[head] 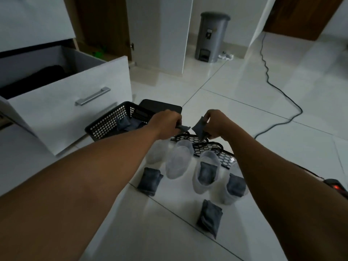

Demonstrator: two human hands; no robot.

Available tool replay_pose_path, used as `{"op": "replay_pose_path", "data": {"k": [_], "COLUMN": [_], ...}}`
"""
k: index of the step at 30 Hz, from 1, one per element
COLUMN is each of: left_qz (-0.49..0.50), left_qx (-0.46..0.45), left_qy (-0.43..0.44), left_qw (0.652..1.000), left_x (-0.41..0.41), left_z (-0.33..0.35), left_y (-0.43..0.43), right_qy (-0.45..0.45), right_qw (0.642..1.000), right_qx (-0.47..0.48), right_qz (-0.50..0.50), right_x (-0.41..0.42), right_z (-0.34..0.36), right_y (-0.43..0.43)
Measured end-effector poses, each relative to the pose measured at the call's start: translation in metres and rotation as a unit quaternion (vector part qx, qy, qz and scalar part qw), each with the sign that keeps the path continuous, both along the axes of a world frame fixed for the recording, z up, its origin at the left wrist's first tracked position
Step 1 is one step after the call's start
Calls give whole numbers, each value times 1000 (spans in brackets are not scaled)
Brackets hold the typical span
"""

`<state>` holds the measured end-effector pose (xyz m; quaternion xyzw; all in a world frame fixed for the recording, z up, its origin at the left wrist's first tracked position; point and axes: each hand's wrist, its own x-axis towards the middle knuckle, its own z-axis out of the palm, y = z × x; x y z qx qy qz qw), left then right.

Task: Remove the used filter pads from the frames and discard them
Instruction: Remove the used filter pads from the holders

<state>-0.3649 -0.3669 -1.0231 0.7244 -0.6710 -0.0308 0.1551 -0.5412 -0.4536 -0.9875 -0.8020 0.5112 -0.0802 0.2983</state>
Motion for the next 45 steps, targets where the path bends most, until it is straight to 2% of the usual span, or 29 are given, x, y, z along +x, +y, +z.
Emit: {"op": "replay_pose_path", "data": {"k": [4, 8, 14, 24, 26, 28, 30, 34, 37, 40, 45], "left_qz": [-49, -55, -23, -23, -32, -27, -22, -17, -4, -26, -54], "left_qx": [37, 46, 38, 64, 77, 111, 151, 202, 196, 184, 194], "left_qy": [-37, -94, -88, -103, -114, -129, -128, -91, -77, -121, -184], "left_qw": [997, 993, 995, 992, 990, 985, 980, 975, 978, 975, 962], "left_x": [-23, -27, 16, 33, 35, 35, 37, 41, 39, 36, 31], "left_z": [-9, -16, -24, -44, -53, -55, -51, -37, -33, -34, -38], "left_y": [-2, 1, 20, 40, 40, 40, 39, 35, 33, 31, 31], "right_qy": [-14, -59, -138, -36, 3, 68, 116, 149, 164, 205, 251], "right_qw": [995, 991, 978, 981, 985, 986, 978, 973, 970, 956, 940], "right_qx": [93, 121, 157, 178, 141, 40, -16, -36, -85, -138, -162], "right_qz": [-15, -24, -8, 71, 95, 146, 171, 173, 155, 160, 164], "right_x": [-31, -36, -16, 7, 9, 12, 15, 24, 30, 34, 36], "right_z": [-17, -34, -50, -76, -80, -82, -82, -81, -84, -91, -105], "right_y": [8, 15, 27, 50, 51, 48, 49, 57, 62, 62, 61]}}
